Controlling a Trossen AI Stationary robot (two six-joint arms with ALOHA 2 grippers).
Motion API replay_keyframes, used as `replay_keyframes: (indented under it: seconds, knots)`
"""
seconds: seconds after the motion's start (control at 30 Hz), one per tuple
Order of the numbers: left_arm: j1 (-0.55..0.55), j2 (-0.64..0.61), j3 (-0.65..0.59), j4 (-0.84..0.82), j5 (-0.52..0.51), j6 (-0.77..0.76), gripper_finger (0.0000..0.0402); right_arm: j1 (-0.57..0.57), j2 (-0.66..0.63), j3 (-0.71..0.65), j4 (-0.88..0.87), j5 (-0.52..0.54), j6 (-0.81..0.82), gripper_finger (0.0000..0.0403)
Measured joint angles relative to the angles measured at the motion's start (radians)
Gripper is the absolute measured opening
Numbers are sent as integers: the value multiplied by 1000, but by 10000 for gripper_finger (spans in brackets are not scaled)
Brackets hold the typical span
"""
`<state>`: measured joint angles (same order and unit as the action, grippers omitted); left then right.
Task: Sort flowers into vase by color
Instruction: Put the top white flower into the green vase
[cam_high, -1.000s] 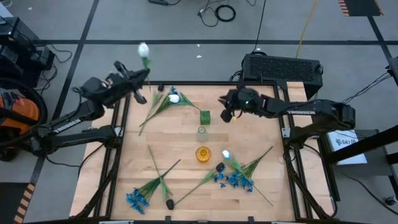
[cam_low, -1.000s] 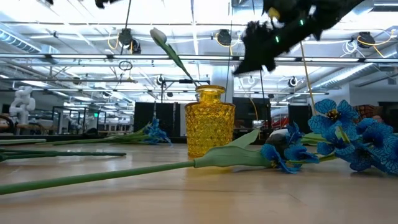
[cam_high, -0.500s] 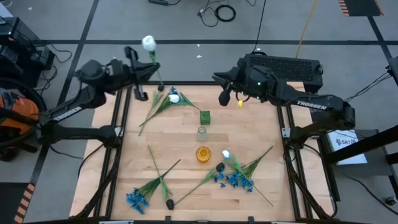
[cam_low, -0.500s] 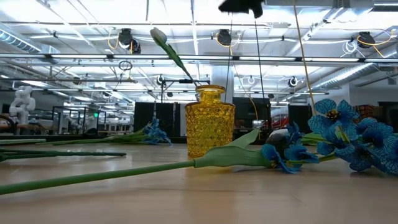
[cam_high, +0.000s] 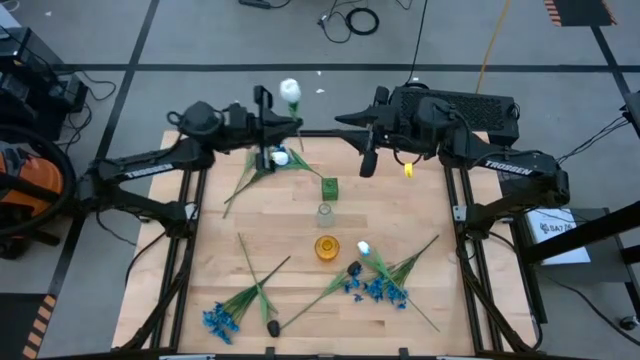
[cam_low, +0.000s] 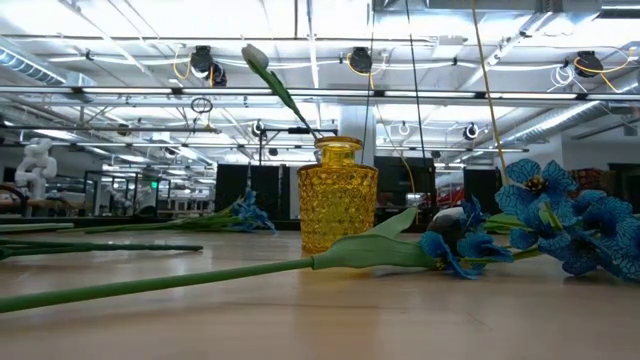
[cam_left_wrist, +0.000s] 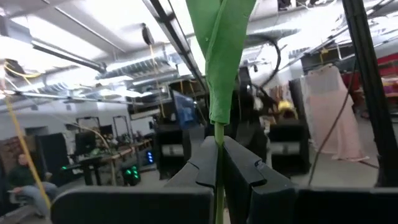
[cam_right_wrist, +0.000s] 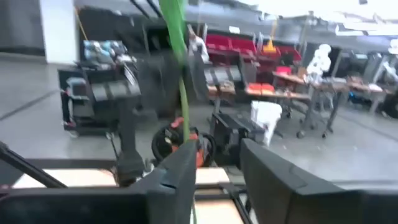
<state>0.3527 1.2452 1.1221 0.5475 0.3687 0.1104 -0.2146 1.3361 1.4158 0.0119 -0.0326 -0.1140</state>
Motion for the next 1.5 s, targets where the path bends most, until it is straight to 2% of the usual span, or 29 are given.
replay_keyframes:
  seconds: [0.17, 0.33, 0.97, 1.2, 1.5]
  knots:
    - [-23, 48, 0, 7, -4, -1, 12, 39, 0, 0, 49, 0, -25, 182]
    - [-42, 93, 0, 22, -4, 0, 12, 65, 7, 0, 87, 0, -66, 210]
    - [-59, 130, 0, 36, -6, 1, 12, 69, 87, 0, 98, 5, -54, 213]
    - [-59, 148, -1, 26, -6, 1, 12, 65, 100, 0, 111, 5, -55, 182]
    - [-59, 149, -1, -19, -6, 1, 14, 64, 100, 0, 84, 5, -55, 95]
